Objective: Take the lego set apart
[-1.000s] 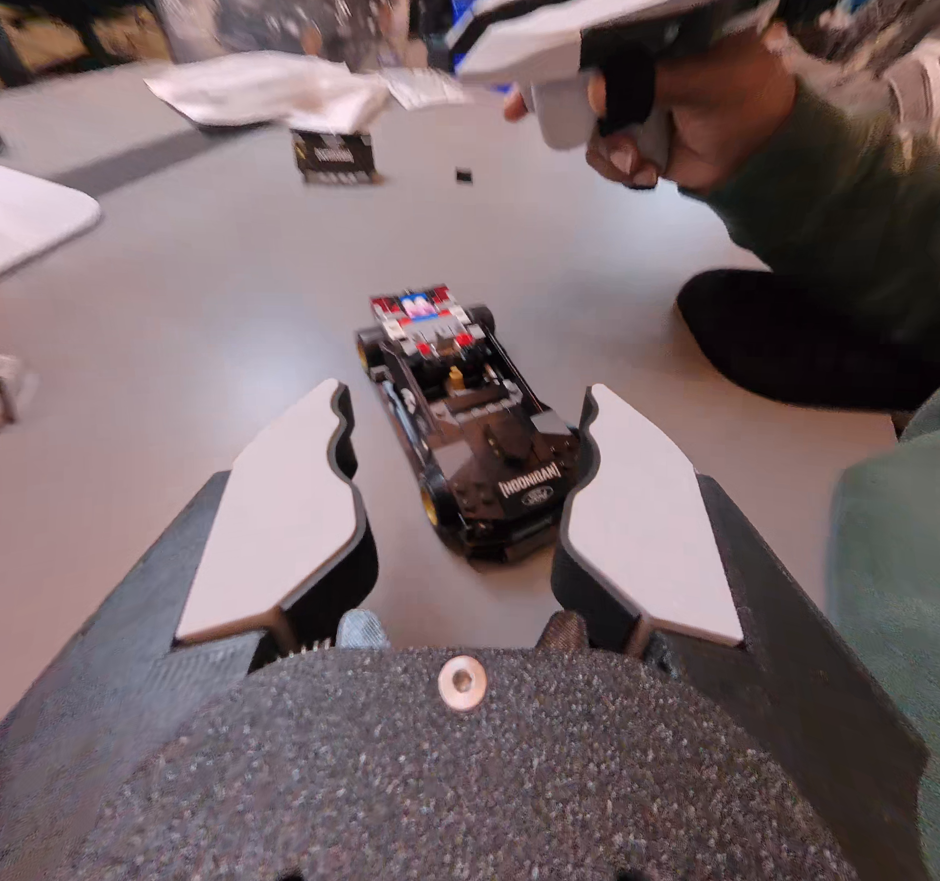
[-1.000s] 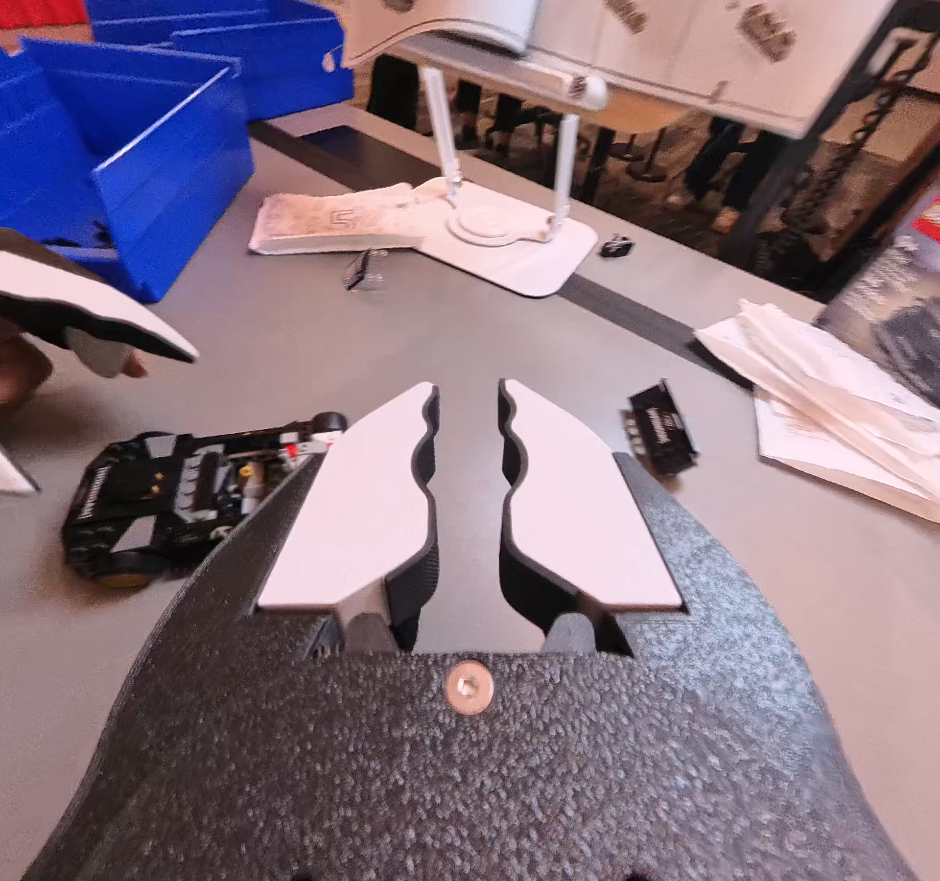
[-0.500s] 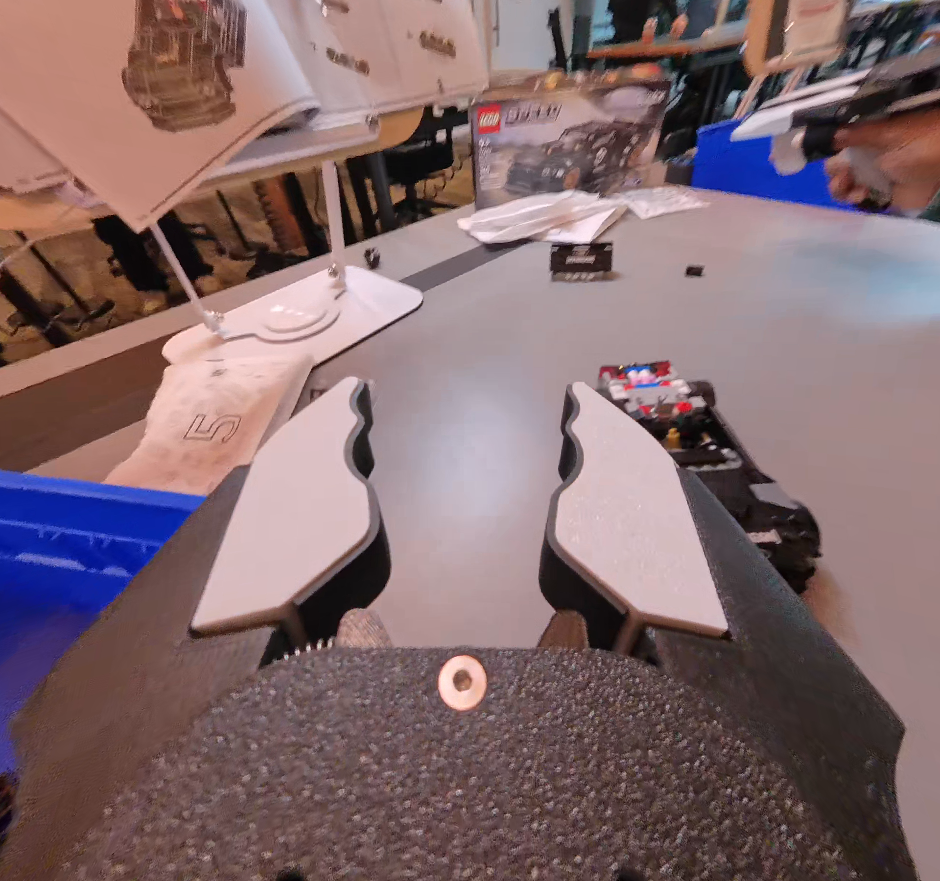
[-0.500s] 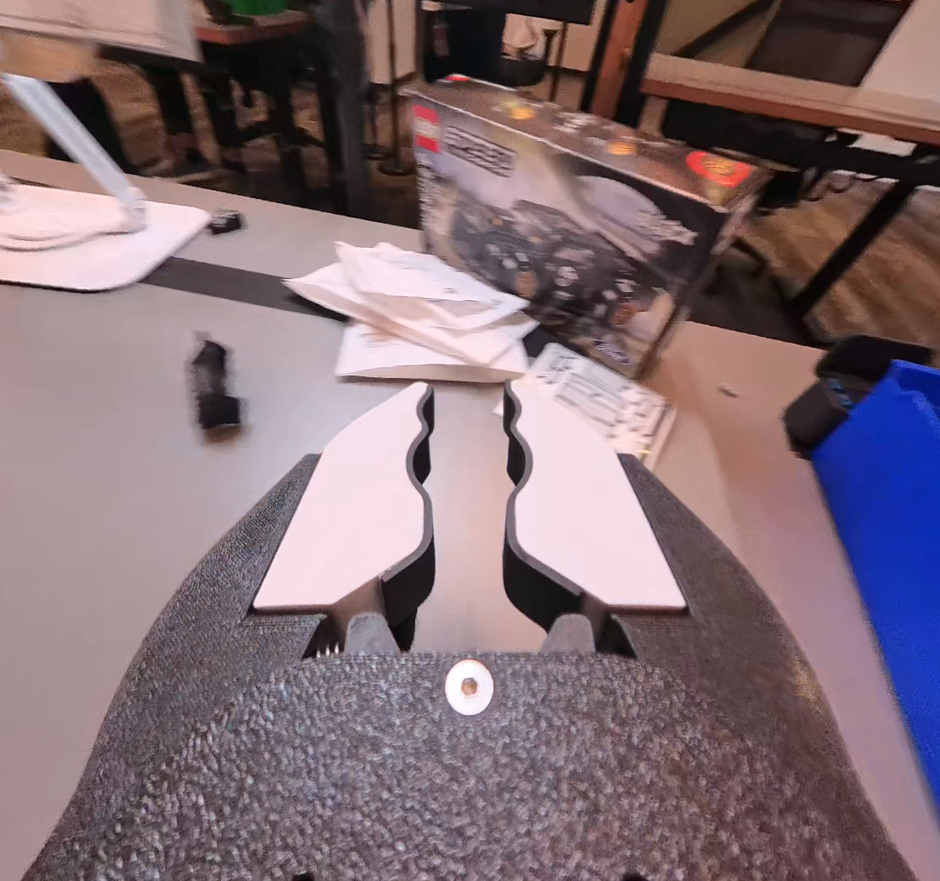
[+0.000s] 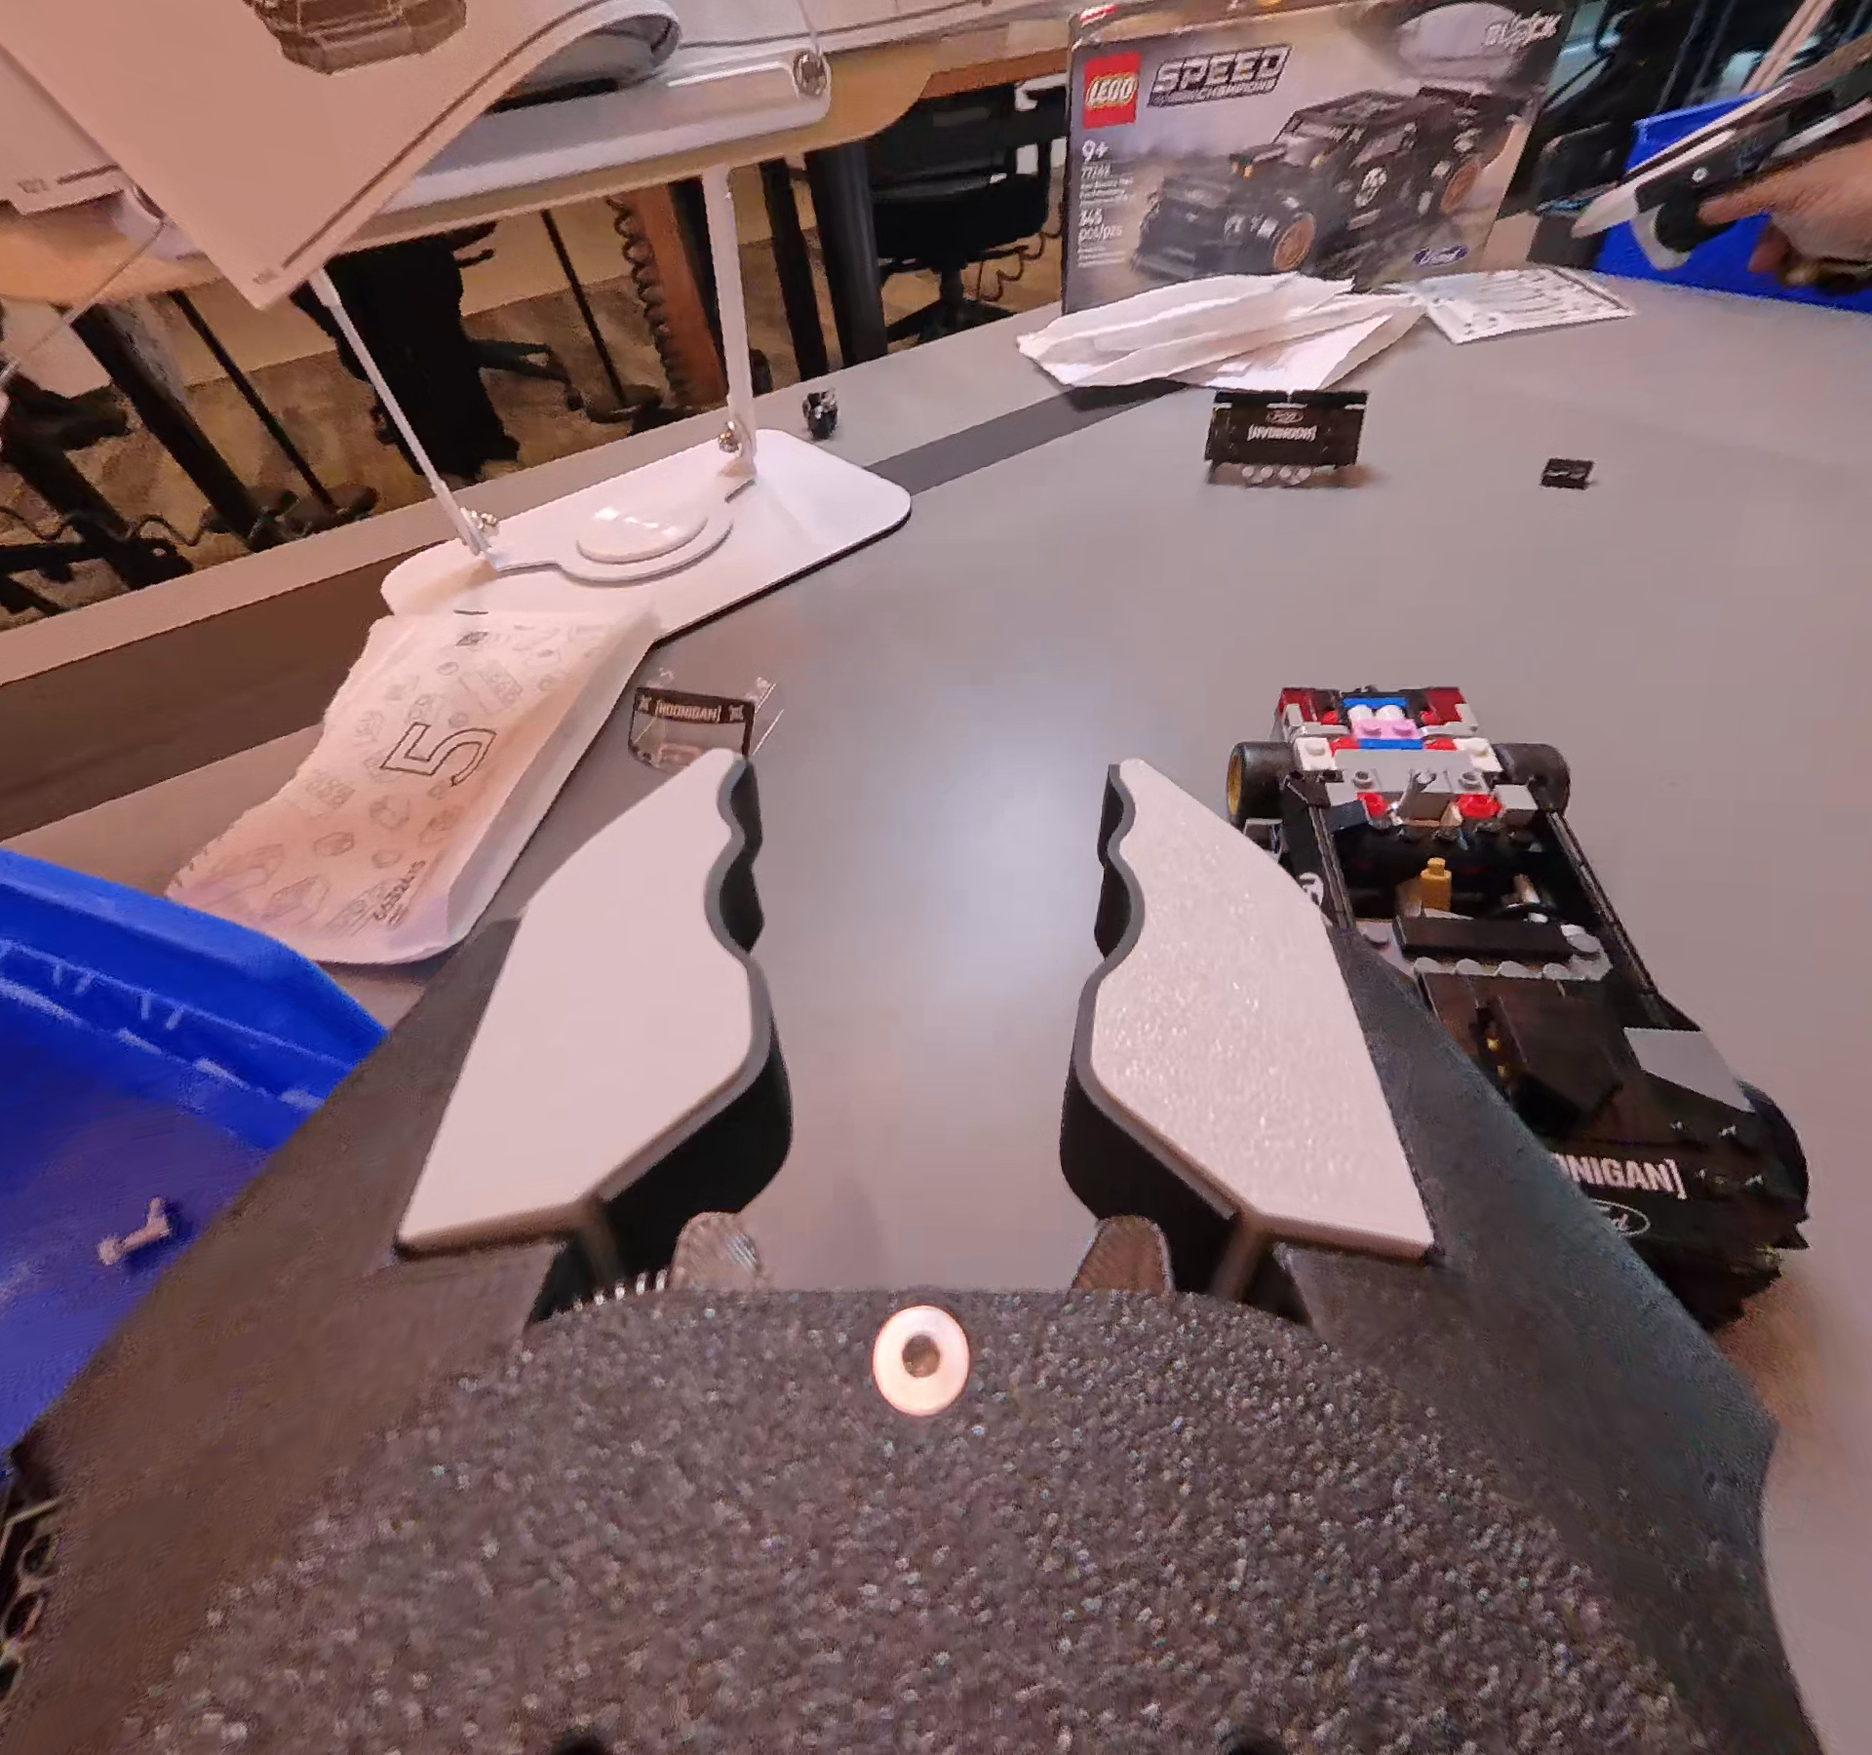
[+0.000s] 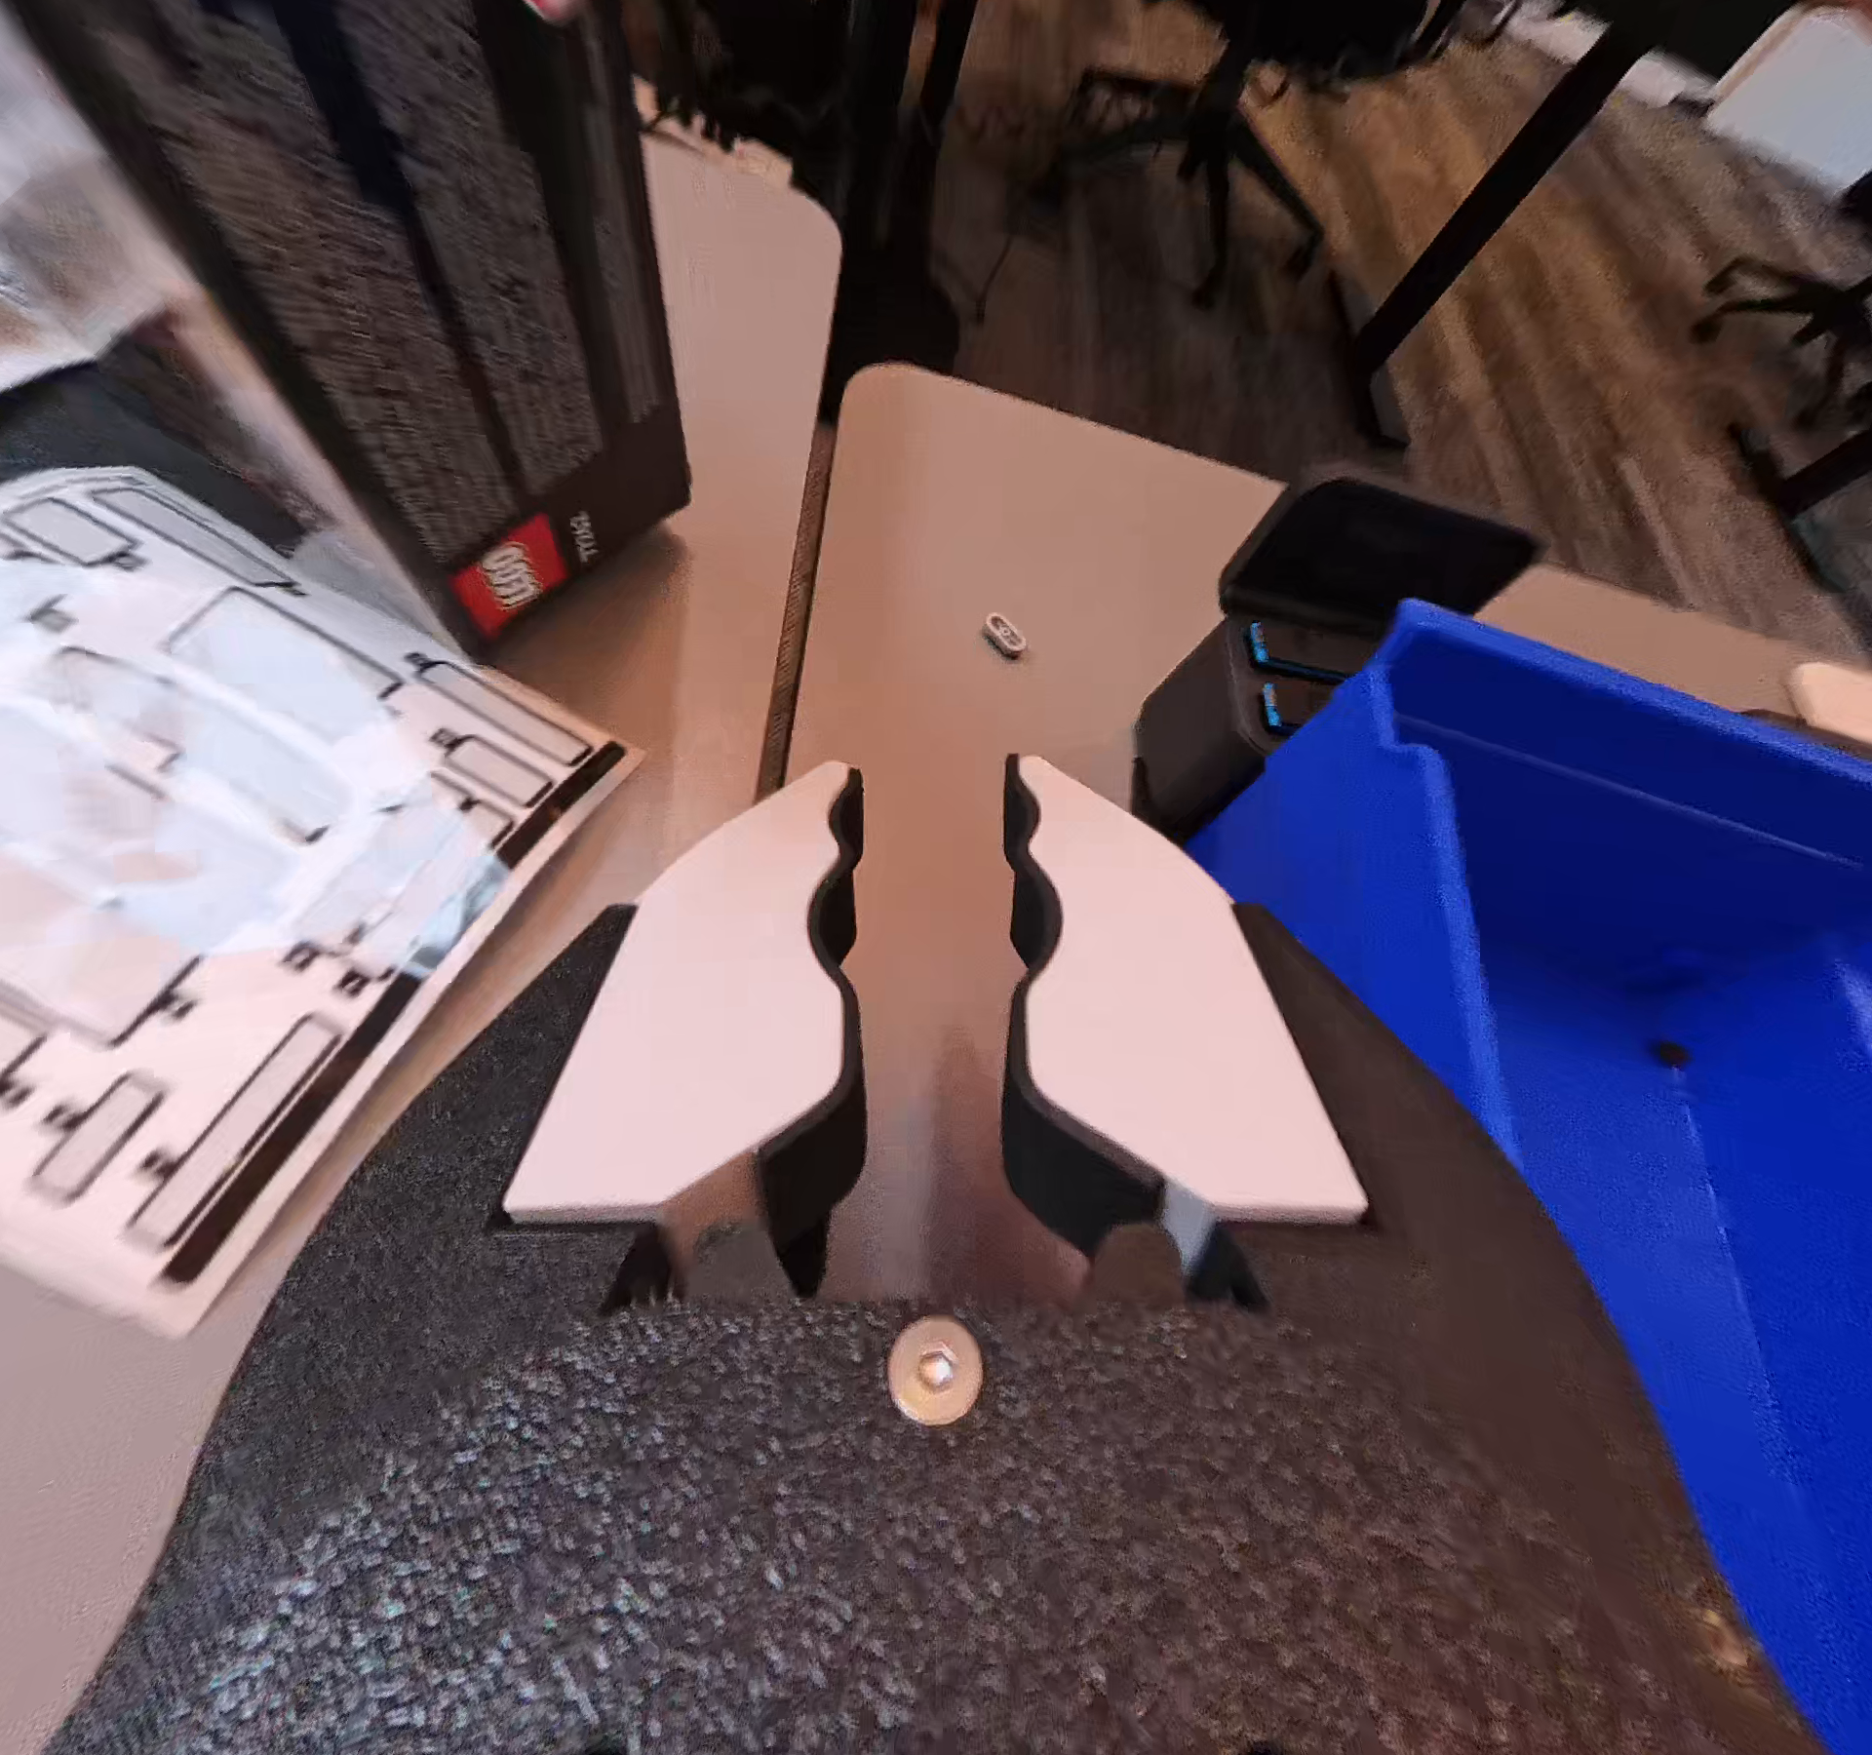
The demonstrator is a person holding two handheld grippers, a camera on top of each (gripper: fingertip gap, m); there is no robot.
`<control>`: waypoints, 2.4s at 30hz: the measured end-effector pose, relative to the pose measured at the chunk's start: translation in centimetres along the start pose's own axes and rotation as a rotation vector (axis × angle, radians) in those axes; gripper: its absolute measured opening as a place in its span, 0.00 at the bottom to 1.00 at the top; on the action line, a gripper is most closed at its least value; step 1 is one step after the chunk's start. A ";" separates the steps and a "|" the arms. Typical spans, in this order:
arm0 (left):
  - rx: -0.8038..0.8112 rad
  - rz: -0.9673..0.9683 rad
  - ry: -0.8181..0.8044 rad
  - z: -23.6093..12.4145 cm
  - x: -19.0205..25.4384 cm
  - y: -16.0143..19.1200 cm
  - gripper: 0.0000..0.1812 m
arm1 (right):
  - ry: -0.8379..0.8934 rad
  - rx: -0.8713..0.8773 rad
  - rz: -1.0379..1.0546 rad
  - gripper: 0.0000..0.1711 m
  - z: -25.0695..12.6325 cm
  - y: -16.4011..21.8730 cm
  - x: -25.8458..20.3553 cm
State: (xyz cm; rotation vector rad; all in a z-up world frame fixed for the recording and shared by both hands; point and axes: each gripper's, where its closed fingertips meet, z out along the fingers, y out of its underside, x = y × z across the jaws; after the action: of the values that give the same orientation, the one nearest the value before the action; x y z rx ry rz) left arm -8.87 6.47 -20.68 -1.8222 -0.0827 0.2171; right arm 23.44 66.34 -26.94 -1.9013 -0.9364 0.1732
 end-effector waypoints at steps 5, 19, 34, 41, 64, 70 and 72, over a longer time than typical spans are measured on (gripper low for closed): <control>-0.029 -0.047 -0.022 0.1 0.1 0.7 0.34 | -0.040 -0.060 0.091 0.16 5.0 -0.1 0.1; -0.094 -0.016 -0.041 0.6 0.4 2.0 0.33 | -0.057 -0.260 0.151 0.20 11.0 1.4 1.7; -0.074 -0.020 -0.045 0.4 0.2 1.8 0.32 | -0.061 -0.201 0.158 0.05 9.2 0.4 1.8; 0.000 -0.024 0.039 -0.7 0.7 -0.1 0.27 | -0.307 0.189 0.100 0.05 -5.1 -6.4 -6.0; -0.014 -0.666 0.830 -7.3 10.8 -5.3 0.15 | -1.253 0.595 -0.385 0.05 -41.7 -5.8 -54.8; -0.018 -0.692 0.852 -8.6 9.9 -4.8 0.10 | -1.205 0.629 -0.456 0.05 -42.0 -6.0 -55.9; -0.019 -0.688 0.863 -8.8 9.8 -4.7 0.05 | -1.194 0.632 -0.466 0.05 -41.9 -5.9 -56.2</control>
State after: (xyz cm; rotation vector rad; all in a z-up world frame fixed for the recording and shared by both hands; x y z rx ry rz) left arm 2.70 0.98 -15.01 -1.6618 -0.0950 -1.0437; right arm 1.66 0.49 -15.18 -0.8309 -1.7810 1.2387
